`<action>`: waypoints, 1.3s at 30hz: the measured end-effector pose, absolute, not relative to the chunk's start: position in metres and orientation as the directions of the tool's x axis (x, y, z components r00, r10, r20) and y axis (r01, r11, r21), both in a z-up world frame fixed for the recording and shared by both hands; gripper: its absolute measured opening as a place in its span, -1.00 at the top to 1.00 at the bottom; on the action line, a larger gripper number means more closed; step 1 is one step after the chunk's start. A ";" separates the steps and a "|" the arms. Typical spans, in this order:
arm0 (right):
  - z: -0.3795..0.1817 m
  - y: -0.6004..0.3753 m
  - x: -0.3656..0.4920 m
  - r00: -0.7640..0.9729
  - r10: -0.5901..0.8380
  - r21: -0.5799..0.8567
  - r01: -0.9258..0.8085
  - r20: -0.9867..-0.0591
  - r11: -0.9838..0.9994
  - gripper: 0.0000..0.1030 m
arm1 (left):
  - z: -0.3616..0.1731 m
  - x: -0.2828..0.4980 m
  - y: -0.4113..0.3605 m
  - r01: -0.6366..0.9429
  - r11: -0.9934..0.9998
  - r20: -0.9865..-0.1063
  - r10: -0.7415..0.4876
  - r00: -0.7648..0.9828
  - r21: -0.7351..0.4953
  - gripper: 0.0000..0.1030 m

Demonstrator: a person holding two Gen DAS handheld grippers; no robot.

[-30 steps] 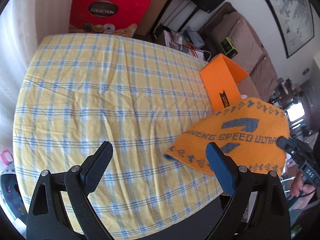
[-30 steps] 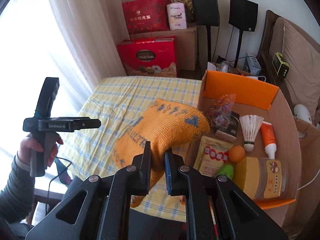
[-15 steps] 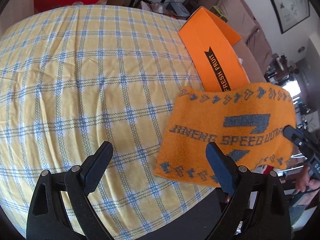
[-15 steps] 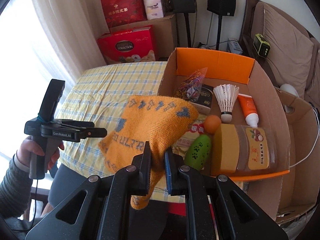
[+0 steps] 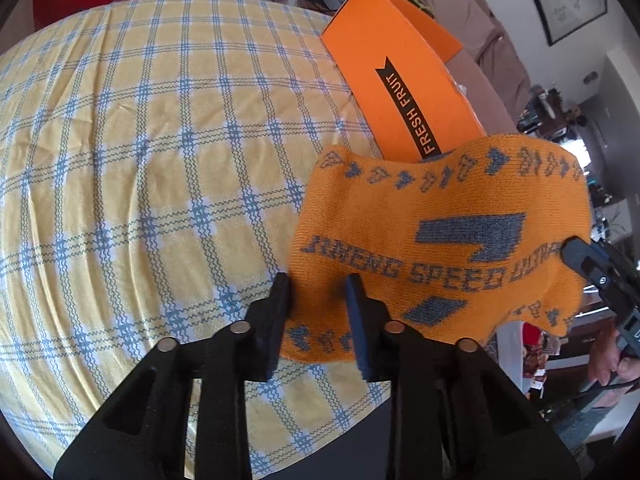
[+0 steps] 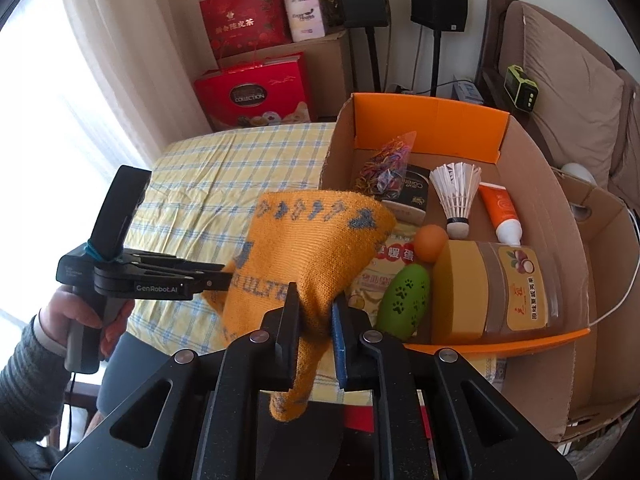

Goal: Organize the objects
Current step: 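Lift the towel with the right gripper while the left closes on its other edge, then carry the towel over the box with both grippers and open them to lay it in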

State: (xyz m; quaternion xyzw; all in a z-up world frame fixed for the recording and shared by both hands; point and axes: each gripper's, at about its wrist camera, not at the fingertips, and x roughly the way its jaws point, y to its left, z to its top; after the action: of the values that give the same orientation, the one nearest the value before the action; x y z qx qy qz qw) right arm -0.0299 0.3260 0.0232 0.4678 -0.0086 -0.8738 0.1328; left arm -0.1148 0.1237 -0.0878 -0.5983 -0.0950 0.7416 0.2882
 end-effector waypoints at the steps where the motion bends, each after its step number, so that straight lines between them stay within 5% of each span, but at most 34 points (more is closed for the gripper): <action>1: 0.023 0.325 -0.029 -0.527 -0.243 0.141 0.227 -0.814 -0.964 0.76 | -0.087 -0.114 0.123 -0.318 -0.813 -0.831 0.544 -0.116 -0.488 0.77; 9: 0.024 0.322 -0.030 -0.528 -0.265 0.152 0.247 -0.807 -0.957 0.76 | -0.066 -0.098 0.117 -0.355 -0.795 -0.811 0.567 -0.143 -0.493 0.85; 23: 0.076 0.325 -0.038 -0.609 -0.286 0.138 0.279 -0.740 -0.950 0.77 | 0.058 -0.097 0.100 -0.442 -0.722 -0.681 0.675 -0.283 -0.532 0.87; 39: 0.111 0.413 -0.088 -0.668 -0.146 0.122 0.084 -0.729 -0.989 0.78 | 0.090 -0.145 0.204 -0.499 -0.700 -0.638 0.697 -0.326 -0.510 0.87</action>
State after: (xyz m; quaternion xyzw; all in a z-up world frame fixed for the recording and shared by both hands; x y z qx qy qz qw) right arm -0.0877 0.4134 0.1111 0.4022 -0.0389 -0.9125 0.0629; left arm -0.1451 0.2041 0.0895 -0.4467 -0.1108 0.8066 0.3709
